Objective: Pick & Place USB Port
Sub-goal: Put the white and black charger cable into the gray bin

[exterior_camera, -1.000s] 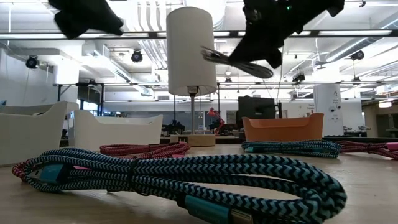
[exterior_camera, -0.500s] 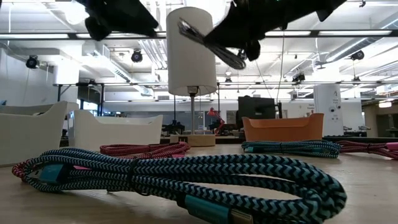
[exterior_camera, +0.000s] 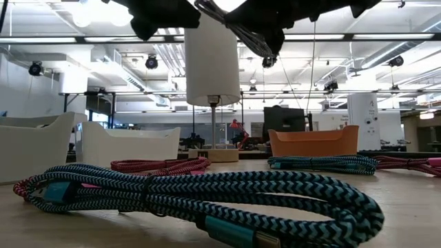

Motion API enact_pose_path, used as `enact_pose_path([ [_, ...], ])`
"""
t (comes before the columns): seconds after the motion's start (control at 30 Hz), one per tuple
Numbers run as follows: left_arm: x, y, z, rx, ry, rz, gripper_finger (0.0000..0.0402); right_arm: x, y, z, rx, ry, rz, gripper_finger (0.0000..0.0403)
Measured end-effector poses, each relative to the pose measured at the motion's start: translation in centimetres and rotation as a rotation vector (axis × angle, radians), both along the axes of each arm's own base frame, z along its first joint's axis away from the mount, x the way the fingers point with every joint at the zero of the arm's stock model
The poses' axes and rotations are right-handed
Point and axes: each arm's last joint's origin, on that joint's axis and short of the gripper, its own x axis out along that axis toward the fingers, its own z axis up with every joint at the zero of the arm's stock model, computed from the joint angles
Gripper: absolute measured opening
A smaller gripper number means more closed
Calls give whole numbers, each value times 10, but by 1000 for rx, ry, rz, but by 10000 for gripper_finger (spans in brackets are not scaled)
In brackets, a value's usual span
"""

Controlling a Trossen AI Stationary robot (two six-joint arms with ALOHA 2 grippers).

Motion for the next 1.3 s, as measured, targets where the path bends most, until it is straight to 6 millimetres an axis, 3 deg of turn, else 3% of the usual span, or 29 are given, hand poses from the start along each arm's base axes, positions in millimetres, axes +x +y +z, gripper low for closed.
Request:
enact_pose_path([
  [0.2,9,4,-9,-7,-48,-52,99,1,0,-1,2,2,10,34],
  [0.47,6,7,-18,-35,-260,-138,99,1,3,0,26,-11,102,34],
  [0.8,5,9,-15,-31,-343,-172,97,1,3,1,28,-23,109,34],
  [0.93,5,11,-15,-27,-343,-165,77,2,3,1,27,-23,110,34],
  [1.13,5,12,-15,-26,-342,-162,13,2,3,1,30,-23,96,49],
  [1.3,5,12,-16,-25,-338,-162,15,1,3,-1,2,-8,104,92],
])
